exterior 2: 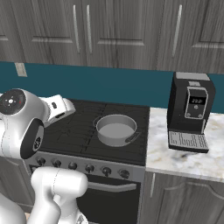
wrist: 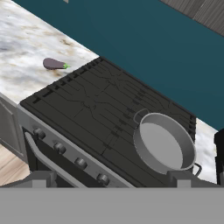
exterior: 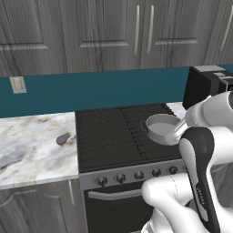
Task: Turn on the burner for the pot on the stove. Wait thirty seconds for the pot to heat up. Then add the eggplant to the pot.
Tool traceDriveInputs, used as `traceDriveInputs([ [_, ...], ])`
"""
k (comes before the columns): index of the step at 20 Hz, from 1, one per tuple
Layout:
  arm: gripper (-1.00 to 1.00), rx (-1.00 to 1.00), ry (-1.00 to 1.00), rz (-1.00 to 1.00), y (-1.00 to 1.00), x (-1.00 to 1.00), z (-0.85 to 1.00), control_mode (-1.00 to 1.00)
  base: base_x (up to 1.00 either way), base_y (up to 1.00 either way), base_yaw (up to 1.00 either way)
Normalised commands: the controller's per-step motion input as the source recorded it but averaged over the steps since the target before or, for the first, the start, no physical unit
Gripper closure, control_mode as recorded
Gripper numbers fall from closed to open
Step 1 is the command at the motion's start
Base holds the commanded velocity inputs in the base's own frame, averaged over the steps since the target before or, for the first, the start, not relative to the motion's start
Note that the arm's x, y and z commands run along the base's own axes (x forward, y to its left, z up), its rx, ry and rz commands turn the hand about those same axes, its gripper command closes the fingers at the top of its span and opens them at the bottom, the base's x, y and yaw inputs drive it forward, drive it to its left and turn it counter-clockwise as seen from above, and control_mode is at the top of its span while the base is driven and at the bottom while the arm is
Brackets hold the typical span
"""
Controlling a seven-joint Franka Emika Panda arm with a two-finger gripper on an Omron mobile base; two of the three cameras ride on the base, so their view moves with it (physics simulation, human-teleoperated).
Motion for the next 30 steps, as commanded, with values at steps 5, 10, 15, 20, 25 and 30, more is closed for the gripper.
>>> traceDriveInputs([
  [5,-1.0,0.0,0.0,0.0,0.0,0.0,0.0,-1.0,0.0,0.0,0.0],
  [10,-1.0,0.0,0.0,0.0,0.0,0.0,0.0,-1.0,0.0,0.0,0.0],
  [15,-1.0,0.0,0.0,0.0,0.0,0.0,0.0,-1.0,0.0,0.0,0.0],
  [20,-1.0,0.0,0.0,0.0,0.0,0.0,0.0,-1.0,0.0,0.0,0.0],
  [25,-1.0,0.0,0.0,0.0,0.0,0.0,0.0,-1.0,0.0,0.0,0.0],
  [30,-1.0,0.0,0.0,0.0,0.0,0.0,0.0,-1.0,0.0,0.0,0.0],
])
